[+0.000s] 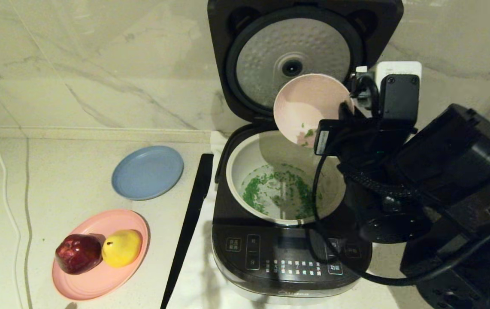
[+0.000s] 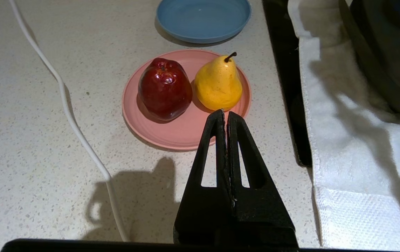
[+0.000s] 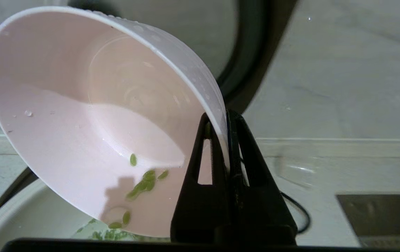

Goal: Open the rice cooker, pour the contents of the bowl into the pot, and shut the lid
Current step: Pour the water from the bowl into the rice cooker

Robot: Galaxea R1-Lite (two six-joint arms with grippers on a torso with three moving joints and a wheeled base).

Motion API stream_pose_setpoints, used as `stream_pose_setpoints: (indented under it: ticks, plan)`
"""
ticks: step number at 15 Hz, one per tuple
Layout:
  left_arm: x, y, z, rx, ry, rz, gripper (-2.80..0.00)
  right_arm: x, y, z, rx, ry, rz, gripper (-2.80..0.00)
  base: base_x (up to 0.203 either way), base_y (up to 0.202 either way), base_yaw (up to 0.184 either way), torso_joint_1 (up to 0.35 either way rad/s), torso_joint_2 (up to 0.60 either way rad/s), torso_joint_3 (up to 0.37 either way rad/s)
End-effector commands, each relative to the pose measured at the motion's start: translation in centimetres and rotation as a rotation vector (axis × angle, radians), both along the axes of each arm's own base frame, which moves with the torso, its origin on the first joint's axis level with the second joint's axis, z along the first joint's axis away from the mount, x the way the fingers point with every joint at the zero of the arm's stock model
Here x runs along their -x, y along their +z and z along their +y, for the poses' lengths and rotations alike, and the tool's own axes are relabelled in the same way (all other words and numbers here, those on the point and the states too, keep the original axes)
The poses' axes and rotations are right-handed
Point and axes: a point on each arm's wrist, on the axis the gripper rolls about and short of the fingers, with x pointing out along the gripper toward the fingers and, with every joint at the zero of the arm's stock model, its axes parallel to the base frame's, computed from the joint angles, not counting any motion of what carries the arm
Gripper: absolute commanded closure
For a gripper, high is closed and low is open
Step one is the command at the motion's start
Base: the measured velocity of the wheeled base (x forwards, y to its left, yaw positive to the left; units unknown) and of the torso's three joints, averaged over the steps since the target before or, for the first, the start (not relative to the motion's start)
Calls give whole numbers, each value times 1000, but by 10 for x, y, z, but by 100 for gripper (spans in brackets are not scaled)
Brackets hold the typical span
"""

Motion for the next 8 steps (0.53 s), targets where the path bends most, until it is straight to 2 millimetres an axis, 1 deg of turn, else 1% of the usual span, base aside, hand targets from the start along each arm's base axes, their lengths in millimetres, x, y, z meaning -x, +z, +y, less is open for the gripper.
stream_pose_setpoints:
  ticks: [1, 2, 4, 6, 8]
  plan:
    - [0, -1, 0, -1, 0, 5, 0, 23, 31, -22, -24, 13, 13, 0, 0, 0, 0, 0, 0, 0]
    - [0, -1, 0, -1, 0, 5, 0, 29, 35, -29, -8, 24, 56, 0, 0, 0, 0, 0, 0, 0]
    - [0, -1, 0, -1, 0, 5, 0, 41, 37, -42, 28, 50, 168, 0, 0, 0, 0, 0, 0, 0]
    - [0, -1, 0, -1, 0, 6, 0, 53, 36, -56, 37, 98, 309, 0, 0, 0, 0, 0, 0, 0]
    - [0, -1, 0, -1, 0, 5, 0, 68, 37, -75, 26, 171, 475, 0, 0, 0, 0, 0, 0, 0]
